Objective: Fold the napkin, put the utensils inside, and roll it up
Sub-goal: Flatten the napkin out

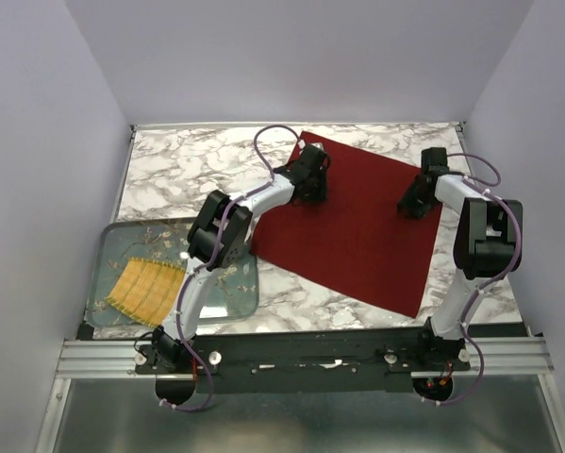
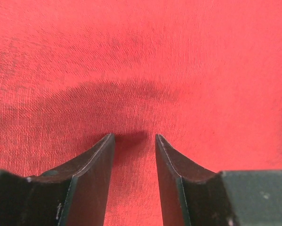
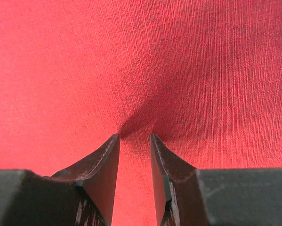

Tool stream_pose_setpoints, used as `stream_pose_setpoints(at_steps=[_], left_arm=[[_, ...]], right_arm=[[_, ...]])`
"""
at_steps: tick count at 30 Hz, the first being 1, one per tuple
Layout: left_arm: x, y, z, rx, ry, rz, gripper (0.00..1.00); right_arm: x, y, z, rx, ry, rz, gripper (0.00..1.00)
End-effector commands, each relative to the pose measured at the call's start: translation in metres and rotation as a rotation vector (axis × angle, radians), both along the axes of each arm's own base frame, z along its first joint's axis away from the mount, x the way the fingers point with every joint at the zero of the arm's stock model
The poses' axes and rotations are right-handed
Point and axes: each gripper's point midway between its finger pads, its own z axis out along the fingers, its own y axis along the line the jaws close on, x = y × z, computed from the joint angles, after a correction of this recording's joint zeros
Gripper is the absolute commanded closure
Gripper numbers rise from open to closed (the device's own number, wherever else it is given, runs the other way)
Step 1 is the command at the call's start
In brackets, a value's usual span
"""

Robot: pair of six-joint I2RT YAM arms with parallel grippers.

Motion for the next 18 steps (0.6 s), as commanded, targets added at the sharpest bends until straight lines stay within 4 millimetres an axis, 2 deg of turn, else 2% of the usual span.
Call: stream_pose_setpoints(at_steps=[1, 3, 4, 6, 7, 9, 10, 12, 13, 15, 16, 18], left_arm=[[0.013, -0.003, -0.023, -0.073, 0.075, 0.026, 0.51], [0.016, -0.005, -0.032, -0.077, 0.089, 0.026, 0.51], [0.022, -0.010, -0.026, -0.096, 0.079, 0.021, 0.51], [0.024, -0.014, -0.030, -0.106, 0.088, 0.019, 0.50], [0.028, -0.018, -0.026, -0.126, 0.081, 0.019, 0.50], [0.030, -0.025, -0.029, -0.162, 0.103, 0.014, 0.50], [0.035, -0.030, -0.022, -0.183, 0.090, 0.009, 0.50], [0.037, -0.034, -0.027, -0.199, 0.102, 0.007, 0.50], [0.041, -0.038, -0.021, -0.216, 0.089, 0.002, 0.50], [0.045, -0.041, -0.023, -0.232, 0.089, -0.010, 0.49], [0.051, -0.043, -0.015, -0.244, 0.071, -0.014, 0.49], [0.052, -0.043, -0.015, -0.236, 0.072, -0.023, 0.49]], right_arm=[[0.014, -0.014, -0.008, 0.024, 0.016, -0.039, 0.60], [0.024, -0.014, -0.005, 0.049, 0.006, -0.040, 0.59], [0.026, -0.017, -0.009, 0.061, 0.015, -0.046, 0.59], [0.030, -0.020, -0.010, 0.072, 0.026, -0.053, 0.59], [0.037, -0.025, -0.005, 0.073, 0.012, -0.065, 0.59], [0.041, -0.026, -0.007, 0.091, 0.015, -0.065, 0.59], [0.050, -0.027, -0.002, 0.095, -0.004, -0.066, 0.59], [0.053, -0.026, -0.006, 0.098, 0.003, -0.064, 0.60], [0.057, -0.027, -0.004, 0.100, -0.005, -0.057, 0.60], [0.064, -0.027, -0.001, 0.093, -0.014, -0.036, 0.60], [0.066, -0.028, 0.002, 0.091, -0.020, -0.031, 0.60], [0.071, -0.032, 0.010, 0.065, -0.039, -0.010, 0.59]])
